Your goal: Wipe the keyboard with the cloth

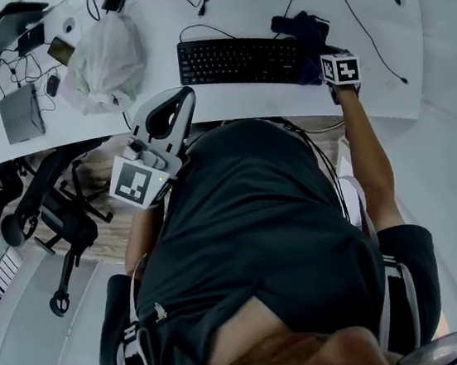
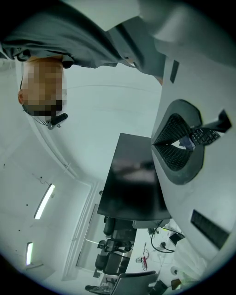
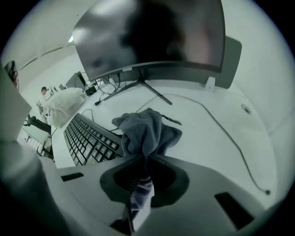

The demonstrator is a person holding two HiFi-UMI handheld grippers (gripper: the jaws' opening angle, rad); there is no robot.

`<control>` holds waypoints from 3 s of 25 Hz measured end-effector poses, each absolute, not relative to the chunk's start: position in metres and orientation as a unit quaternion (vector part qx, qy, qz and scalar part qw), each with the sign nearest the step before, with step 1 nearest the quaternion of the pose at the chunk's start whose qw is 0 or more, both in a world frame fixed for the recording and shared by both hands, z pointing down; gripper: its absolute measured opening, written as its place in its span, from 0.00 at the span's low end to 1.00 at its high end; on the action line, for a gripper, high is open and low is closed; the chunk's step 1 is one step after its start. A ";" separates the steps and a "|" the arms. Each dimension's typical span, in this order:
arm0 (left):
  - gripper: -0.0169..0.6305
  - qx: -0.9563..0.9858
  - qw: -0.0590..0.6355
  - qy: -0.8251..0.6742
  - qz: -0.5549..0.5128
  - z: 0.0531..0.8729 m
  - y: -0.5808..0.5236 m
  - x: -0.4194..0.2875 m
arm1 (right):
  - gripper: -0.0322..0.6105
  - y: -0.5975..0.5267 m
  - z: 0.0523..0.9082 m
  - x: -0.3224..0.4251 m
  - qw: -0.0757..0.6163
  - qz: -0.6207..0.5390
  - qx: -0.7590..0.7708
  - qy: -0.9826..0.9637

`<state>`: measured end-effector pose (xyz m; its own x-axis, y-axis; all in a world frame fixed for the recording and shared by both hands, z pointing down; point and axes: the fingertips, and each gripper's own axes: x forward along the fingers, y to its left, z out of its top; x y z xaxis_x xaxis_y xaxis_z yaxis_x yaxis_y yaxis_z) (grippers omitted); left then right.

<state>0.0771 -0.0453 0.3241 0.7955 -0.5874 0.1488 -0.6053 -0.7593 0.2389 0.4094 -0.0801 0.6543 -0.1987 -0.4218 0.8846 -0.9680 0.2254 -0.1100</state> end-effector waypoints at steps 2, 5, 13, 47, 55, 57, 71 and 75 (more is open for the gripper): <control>0.03 0.937 0.133 -0.322 0.034 0.322 -0.046 0.075 | 0.10 -0.056 0.662 0.411 0.368 0.383 0.516 -0.672; 0.03 0.929 0.144 -0.339 0.030 0.326 -0.049 0.059 | 0.10 -0.004 0.667 0.388 0.397 0.373 0.499 -0.674; 0.03 0.929 0.155 -0.335 0.019 0.331 -0.054 0.052 | 0.10 0.051 0.663 0.328 0.397 0.446 0.415 -0.686; 0.03 0.915 0.146 -0.375 -0.034 0.340 -0.032 -0.084 | 0.32 -0.051 0.548 0.209 0.256 0.388 0.464 -0.754; 0.04 0.915 0.153 -0.372 -0.039 0.341 -0.040 -0.099 | 0.32 -0.067 0.532 0.199 0.218 0.368 0.502 -0.752; 0.03 0.914 0.159 -0.372 -0.035 0.344 -0.041 -0.102 | 0.32 -0.071 0.529 0.194 0.208 0.364 0.506 -0.754; 0.03 0.908 0.184 -0.375 -0.030 0.356 -0.048 -0.113 | 0.32 -0.067 0.555 0.148 0.252 0.386 0.445 -0.768; 0.04 0.906 0.192 -0.377 -0.027 0.363 -0.050 -0.117 | 0.32 -0.066 0.570 0.135 0.266 0.398 0.429 -0.766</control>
<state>-0.1168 -0.0497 0.3630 0.7143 -0.6932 0.0965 -0.6728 -0.6422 0.3673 0.1355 -0.0656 0.5696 -0.4908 -0.4448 0.7491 -0.8687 0.3155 -0.3818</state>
